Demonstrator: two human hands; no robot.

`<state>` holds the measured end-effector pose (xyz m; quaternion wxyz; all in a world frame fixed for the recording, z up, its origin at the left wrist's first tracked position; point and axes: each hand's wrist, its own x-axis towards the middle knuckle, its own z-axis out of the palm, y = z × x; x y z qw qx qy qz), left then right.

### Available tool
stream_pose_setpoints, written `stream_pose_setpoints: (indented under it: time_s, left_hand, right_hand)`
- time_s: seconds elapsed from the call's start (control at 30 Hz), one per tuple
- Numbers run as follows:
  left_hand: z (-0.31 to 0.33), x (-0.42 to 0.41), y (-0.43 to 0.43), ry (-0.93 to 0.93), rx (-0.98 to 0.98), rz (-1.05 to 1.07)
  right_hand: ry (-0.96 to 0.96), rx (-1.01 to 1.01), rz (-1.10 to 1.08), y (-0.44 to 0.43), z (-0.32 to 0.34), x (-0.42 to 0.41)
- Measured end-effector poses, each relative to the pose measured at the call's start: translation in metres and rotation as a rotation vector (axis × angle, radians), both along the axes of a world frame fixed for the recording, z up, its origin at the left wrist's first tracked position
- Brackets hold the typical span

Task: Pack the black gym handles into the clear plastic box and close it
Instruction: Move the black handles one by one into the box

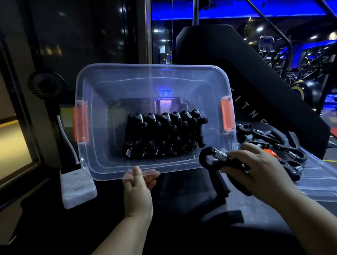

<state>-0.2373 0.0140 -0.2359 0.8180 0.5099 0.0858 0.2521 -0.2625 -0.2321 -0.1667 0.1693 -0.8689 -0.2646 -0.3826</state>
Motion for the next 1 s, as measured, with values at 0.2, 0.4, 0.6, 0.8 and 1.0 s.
stream_pose_setpoints:
  time_s: [0.2,0.4,0.6,0.8,1.0]
  left_hand:
    - [0.0,0.0,0.001,0.0,0.001,-0.017]
    - [-0.001,-0.001,0.002,-0.018,-0.006,-0.022]
    - [-0.003,0.001,0.003,-0.01,0.009,-0.03]
    - [-0.001,-0.003,0.003,-0.004,0.012,-0.022]
    - [0.001,-0.005,0.005,-0.013,-0.014,-0.044]
  right_hand:
    - [0.065,0.075,-0.055,0.024,0.004,0.004]
    - [0.294,-0.023,-0.139,0.025,0.015,0.007]
    - [0.411,-0.009,-0.04,0.023,0.021,0.007]
    - [0.341,-0.031,0.068,0.028,0.019,0.01]
    - [0.213,0.279,0.261,0.055,0.035,0.023]
